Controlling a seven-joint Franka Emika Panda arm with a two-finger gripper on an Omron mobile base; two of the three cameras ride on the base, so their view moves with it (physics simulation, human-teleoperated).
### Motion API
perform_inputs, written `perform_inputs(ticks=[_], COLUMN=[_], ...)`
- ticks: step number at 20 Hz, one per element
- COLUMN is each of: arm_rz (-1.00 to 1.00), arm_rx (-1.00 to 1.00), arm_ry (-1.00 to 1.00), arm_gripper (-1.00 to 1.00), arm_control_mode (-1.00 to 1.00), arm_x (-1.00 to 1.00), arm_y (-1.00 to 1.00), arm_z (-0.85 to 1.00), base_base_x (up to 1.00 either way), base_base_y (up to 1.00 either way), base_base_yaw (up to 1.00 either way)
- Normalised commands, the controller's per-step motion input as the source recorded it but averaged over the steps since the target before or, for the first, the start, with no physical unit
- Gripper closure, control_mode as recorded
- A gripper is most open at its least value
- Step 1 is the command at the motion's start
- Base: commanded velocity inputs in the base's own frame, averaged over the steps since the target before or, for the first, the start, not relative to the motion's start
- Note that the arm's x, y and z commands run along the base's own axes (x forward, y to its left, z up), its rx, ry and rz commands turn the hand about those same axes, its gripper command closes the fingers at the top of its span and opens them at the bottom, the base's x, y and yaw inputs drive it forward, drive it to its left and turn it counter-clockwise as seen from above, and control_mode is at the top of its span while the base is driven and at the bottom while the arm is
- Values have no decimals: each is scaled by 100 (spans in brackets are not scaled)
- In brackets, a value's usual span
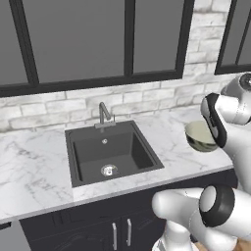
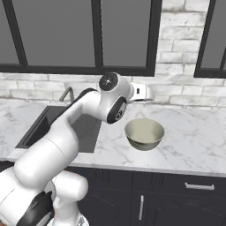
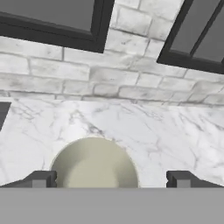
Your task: Clear the mugs and bowl far away from the sink.
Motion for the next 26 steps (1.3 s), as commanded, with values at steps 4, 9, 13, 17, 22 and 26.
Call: perform_inputs(ticks=[4,9,13,17,22,26], arm_rz=[20,19,13,3,4,2], arm_rx=[0,2,0,-1,0,0], arm_ry=[47,34,22,15,17,22], arm_gripper=[-100,-100,-100,-100,-100,-100], arm_control_mode=[-100,-100,-100,-100,-100,-100], arm_x=[0,0,0,2,13,36], arm_y=[6,13,52,48,25,10], arm_z=[0,-4,-28,-51,-85,-90], base_base_x=[0,0,0,0,0,0], base_base_y=[0,0,0,0,0,0], base_base_yaw=[0,0,0,0,0,0])
